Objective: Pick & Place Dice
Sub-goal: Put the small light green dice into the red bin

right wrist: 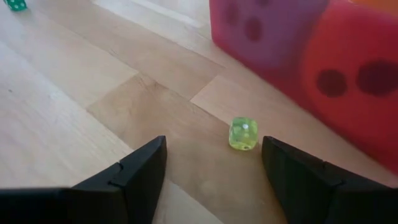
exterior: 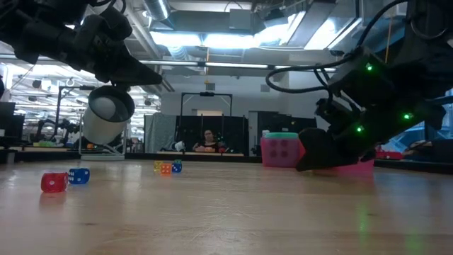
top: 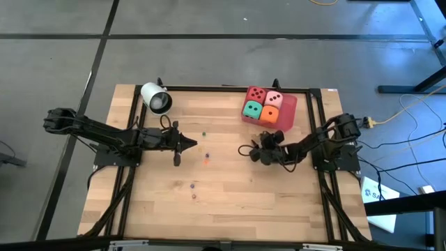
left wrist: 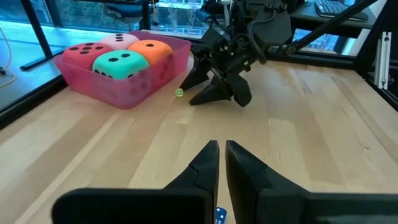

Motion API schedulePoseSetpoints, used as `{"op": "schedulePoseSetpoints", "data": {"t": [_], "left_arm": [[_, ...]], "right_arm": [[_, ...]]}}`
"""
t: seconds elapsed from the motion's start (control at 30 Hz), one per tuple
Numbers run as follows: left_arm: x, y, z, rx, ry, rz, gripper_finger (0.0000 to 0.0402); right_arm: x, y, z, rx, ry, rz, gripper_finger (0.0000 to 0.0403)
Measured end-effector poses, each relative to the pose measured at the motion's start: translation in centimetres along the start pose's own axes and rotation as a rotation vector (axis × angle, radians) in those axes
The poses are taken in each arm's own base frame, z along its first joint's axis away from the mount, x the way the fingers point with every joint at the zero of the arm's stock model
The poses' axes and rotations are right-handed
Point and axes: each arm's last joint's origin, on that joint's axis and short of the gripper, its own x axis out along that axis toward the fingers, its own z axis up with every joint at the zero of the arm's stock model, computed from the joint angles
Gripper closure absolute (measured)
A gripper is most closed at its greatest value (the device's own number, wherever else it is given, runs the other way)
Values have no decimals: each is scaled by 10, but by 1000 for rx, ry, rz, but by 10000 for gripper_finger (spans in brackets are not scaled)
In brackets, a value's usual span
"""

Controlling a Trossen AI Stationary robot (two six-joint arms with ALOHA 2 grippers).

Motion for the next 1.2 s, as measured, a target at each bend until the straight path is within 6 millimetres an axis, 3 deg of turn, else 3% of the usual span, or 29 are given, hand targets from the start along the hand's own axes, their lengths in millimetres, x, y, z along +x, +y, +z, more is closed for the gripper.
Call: {"op": "schedulePoseSetpoints", "data": {"t": [0.23,0.6,0.83,1.2], "left_arm": [[0,0,0,-9,0,0,373],[0,0,0,-16,1,0,377],[0,0,-1,-14,7,1,373],[0,0,-4,-9,38,5,376]], "right_arm": [[4,-2,2,7,17,6,217],[4,-3,1,-25,13,-9,392],[4,-1,3,-50,-5,19,399],[1,5,3,-6,11,93,374]]}}
